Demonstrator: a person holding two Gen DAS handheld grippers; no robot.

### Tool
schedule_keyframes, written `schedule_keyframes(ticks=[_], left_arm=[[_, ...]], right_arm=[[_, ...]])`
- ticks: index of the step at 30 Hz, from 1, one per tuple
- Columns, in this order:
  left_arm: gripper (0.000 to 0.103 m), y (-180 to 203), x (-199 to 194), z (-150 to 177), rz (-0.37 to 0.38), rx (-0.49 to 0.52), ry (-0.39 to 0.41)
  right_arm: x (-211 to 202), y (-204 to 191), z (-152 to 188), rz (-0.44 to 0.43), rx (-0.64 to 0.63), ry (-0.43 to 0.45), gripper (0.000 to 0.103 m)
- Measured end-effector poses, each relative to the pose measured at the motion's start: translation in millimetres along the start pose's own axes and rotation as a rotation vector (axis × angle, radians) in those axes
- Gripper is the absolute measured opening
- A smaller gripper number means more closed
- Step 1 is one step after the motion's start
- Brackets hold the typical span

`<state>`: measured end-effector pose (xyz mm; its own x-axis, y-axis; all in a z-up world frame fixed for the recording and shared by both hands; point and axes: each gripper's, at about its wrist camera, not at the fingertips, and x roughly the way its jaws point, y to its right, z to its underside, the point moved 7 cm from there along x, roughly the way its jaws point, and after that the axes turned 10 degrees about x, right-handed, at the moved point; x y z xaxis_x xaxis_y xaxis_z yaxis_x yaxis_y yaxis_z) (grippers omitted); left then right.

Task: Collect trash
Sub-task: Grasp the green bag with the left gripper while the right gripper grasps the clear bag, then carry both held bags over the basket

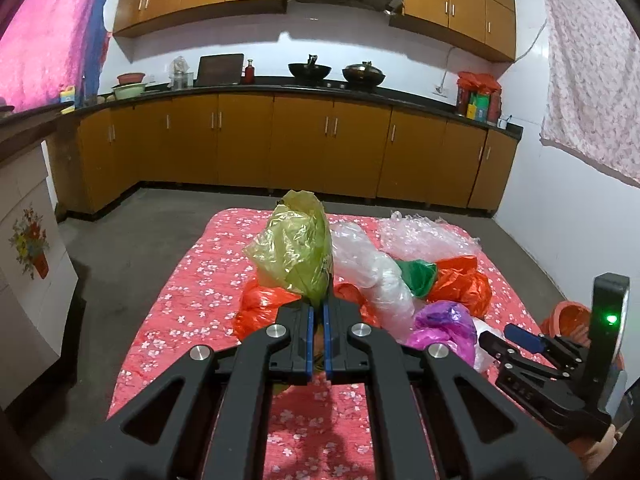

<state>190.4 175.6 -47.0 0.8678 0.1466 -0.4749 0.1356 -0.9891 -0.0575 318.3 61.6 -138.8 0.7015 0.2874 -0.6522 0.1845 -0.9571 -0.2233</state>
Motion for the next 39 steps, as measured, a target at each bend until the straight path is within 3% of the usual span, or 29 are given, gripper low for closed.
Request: schedule_keyframes(ticks=[3, 5, 11, 28, 39], left_arm=[[0.003, 0, 1, 1, 0.000, 0.002, 0.000], [0.003, 0, 1, 2, 0.002, 0.000, 0.000], [0.003, 3, 2, 4, 0.009, 0.001, -0.003], [0.003, 27, -13, -1, 0.057, 0.025, 0.019], [0.003, 68, -25, -8, 0.125, 0.079, 0.039]], right_arm=[[5, -2, 3, 0.000, -0.009, -0.017, 0.042], [7, -2, 5, -0.003, -0.020, -0.031, 0.028], [2, 1, 7, -0.010, -0.010, -0.035, 0.013], [-47, 32, 8, 0.005, 0.002, 0.013, 0.010], [-82, 64, 2, 0.043, 0.046, 0.072, 0.010]])
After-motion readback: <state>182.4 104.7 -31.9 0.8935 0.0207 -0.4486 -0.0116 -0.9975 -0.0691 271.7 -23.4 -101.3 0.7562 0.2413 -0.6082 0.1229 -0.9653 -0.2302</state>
